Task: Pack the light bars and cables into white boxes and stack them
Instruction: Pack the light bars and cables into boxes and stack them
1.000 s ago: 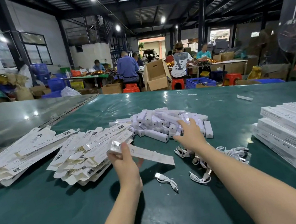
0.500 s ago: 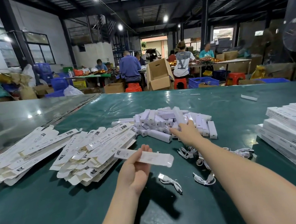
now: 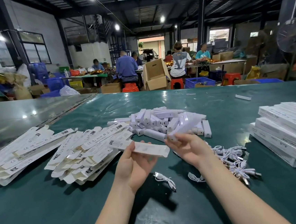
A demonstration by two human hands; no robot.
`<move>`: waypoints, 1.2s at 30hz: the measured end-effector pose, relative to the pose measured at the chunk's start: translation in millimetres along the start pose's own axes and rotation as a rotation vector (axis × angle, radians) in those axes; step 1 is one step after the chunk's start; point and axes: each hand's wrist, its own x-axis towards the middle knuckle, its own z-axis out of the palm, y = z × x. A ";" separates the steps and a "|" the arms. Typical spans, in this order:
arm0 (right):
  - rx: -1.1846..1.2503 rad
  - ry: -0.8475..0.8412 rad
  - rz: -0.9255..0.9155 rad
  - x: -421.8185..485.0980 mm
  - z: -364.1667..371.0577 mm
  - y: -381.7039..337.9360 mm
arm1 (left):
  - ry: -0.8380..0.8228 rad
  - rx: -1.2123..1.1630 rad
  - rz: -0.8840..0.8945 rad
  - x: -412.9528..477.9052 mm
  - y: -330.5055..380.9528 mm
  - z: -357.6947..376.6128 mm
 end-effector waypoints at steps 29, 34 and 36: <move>-0.176 -0.158 -0.190 -25.6 -3.3 27.1 | 0.180 0.196 0.294 0.2 -13.1 7.2; -0.238 -0.187 -0.134 -27.3 -5.0 23.6 | 0.207 0.197 0.324 -1.9 -16.6 7.7; -0.224 -0.260 -0.073 -28.7 -3.3 19.0 | 0.243 0.110 0.303 -3.1 -15.5 8.9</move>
